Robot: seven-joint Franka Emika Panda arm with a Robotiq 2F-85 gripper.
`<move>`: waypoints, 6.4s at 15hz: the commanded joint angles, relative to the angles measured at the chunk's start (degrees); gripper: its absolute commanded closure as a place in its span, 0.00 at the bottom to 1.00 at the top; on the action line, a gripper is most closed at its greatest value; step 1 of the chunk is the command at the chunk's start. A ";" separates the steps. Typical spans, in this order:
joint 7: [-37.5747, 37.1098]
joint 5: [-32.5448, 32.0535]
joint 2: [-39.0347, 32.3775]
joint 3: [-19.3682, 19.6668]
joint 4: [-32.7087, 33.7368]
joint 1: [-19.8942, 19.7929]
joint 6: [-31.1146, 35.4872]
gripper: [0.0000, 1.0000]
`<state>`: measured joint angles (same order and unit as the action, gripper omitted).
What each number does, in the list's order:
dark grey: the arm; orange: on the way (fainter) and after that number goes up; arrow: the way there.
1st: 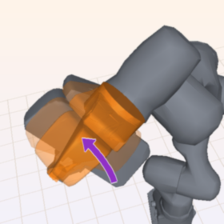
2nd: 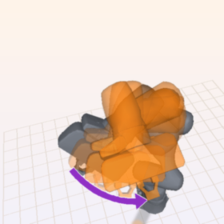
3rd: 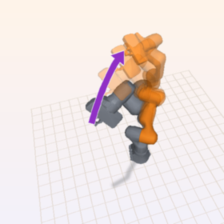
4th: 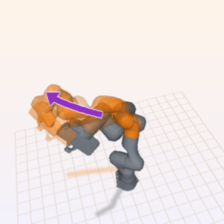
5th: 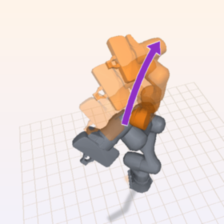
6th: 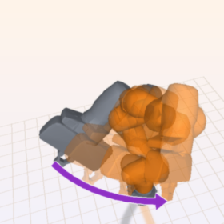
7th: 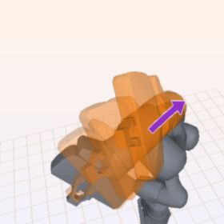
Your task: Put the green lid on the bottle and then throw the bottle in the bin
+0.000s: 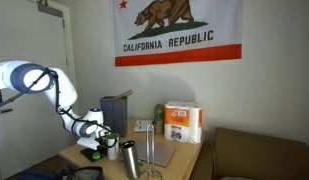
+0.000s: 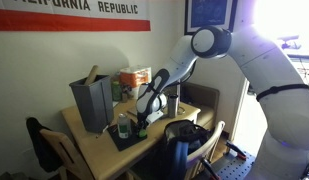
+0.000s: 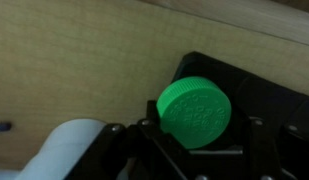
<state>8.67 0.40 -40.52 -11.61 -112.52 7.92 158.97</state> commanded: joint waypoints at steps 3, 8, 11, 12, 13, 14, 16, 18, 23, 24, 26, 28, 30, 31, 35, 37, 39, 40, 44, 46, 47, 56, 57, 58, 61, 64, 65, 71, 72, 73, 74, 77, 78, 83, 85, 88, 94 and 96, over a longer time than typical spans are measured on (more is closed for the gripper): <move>-0.83 -1.35 2.05 0.90 2.46 0.87 -6.75 0.58; -1.40 -3.55 7.10 1.55 6.03 2.61 -21.80 0.58; -0.84 -2.83 10.45 0.69 8.30 2.93 -28.24 0.58; -0.99 -2.71 11.76 0.62 9.08 3.21 -29.75 0.58; -0.91 -2.62 12.58 0.55 9.73 3.37 -30.84 0.58; -0.80 -2.43 13.57 0.43 10.38 3.51 -31.78 0.58; -0.78 -1.71 14.89 0.09 11.05 3.53 -31.37 0.58; -1.00 -0.98 15.02 -0.20 11.58 3.62 -29.90 0.58; -0.63 2.13 12.88 -1.11 11.87 3.38 -26.00 0.58; -0.71 2.56 12.31 -1.17 12.04 3.46 -25.08 0.58; -0.92 2.85 11.25 -1.17 12.46 3.71 -23.07 0.58; -1.12 2.56 10.29 -1.08 12.90 4.11 -20.88 0.58; -1.24 2.05 9.40 -0.99 13.36 4.61 -18.95 0.58; -1.31 1.88 8.90 -0.98 13.76 4.87 -18.26 0.58; -1.54 1.44 7.25 -1.00 15.44 6.00 -17.85 0.58; -1.78 1.21 6.52 -0.90 16.29 6.64 -18.11 0.58; -1.92 1.05 5.95 -0.81 16.92 7.13 -18.38 0.58; -2.08 0.84 5.78 -0.64 17.15 7.36 -18.49 0.58; -2.88 0.07 5.80 0.12 17.12 7.76 -18.76 0.58; -3.49 -0.64 5.99 0.49 16.85 7.76 -19.14 0.58; -3.67 -0.88 6.13 0.68 16.55 7.75 -19.34 0.58; -4.35 0.37 7.97 0.27 15.12 6.81 -19.65 0.58; -4.37 0.46 8.17 0.20 15.02 6.79 -19.44 0.58; -4.40 0.67 8.36 0.09 14.85 6.73 -19.18 0.58; -4.47 1.65 8.99 -0.40 14.00 6.56 -18.09 0.58; -4.23 2.25 9.23 -0.76 12.96 6.43 -17.36 0.58; -4.41 2.29 9.19 -0.74 12.71 6.49 -17.32 0.58; -6.38 2.63 9.07 -0.72 10.90 6.47 -16.36 0.58; -6.50 2.66 9.03 -0.74 10.80 6.45 -16.05 0.58; -7.06 2.63 8.93 -0.63 10.71 6.54 -15.97 0.58; -7.87 2.33 8.93 -0.31 10.64 6.83 -15.98 0.58; -12.65 1.70 8.77 1.06 10.68 8.00 -16.09 0.58; -14.42 1.64 8.59 1.46 10.78 8.28 -16.10 0.58; -21.29 0.98 8.03 3.38 11.27 9.83 -16.36 0.58; -22.94 1.03 7.86 3.82 11.70 10.22 -17.03 0.58; -24.63 1.52 7.49 3.86 12.20 10.31 -18.29 0.58; -24.29 1.41 7.12 3.70 12.40 10.02 -19.91 0.01; -23.87 1.24 6.68 3.72 12.38 9.95 -20.95 0.00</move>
<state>-14.29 1.77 -33.97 -8.68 -99.20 17.22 140.05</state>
